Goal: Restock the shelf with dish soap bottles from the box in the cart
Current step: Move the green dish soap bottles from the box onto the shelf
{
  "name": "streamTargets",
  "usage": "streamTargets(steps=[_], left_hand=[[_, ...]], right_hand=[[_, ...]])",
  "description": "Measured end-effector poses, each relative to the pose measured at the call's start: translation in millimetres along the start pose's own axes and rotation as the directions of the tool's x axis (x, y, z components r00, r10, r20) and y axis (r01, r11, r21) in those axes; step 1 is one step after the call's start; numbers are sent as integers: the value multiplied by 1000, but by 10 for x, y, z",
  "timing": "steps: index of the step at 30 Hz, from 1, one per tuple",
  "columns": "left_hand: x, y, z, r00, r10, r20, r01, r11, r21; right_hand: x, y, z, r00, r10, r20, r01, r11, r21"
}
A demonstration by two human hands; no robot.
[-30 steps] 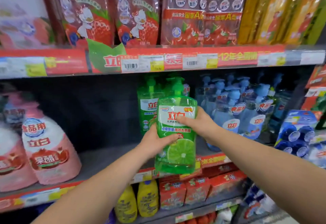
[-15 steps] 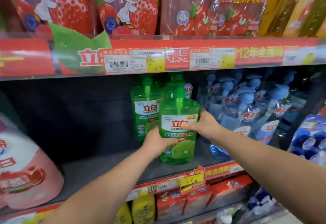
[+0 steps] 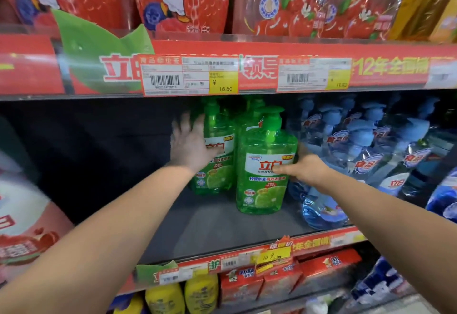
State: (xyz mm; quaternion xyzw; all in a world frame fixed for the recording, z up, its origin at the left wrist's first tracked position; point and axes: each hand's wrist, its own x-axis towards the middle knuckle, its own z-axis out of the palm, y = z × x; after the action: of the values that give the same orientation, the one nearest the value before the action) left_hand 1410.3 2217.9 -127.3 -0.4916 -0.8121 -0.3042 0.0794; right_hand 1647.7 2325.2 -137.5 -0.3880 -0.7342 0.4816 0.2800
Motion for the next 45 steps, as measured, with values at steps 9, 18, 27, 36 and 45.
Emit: streamTargets(steps=[9, 18, 27, 36, 45], left_hand=[[64, -199, 137, 997, 66, 49, -61, 993, -98], [77, -205, 171, 997, 66, 49, -60, 991, -120], [87, -174, 97, 989, 48, 142, -30, 991, -129], [-353, 27, -231, 991, 64, 114, -90, 967, 237], [-1488, 141, -604, 977, 81, 197, -168, 859, 483]], right_hand=[[84, -80, 0, 997, -29, -65, 21, 993, -117], [71, -35, 38, 996, -13, -91, 8, 998, -58], [43, -121, 120, 976, -24, -216, -6, 991, -137], [-274, -395, 246, 935, -338, -105, 120, 582, -804], [-1031, -402, 440, 923, -271, 274, 360, 349, -865]])
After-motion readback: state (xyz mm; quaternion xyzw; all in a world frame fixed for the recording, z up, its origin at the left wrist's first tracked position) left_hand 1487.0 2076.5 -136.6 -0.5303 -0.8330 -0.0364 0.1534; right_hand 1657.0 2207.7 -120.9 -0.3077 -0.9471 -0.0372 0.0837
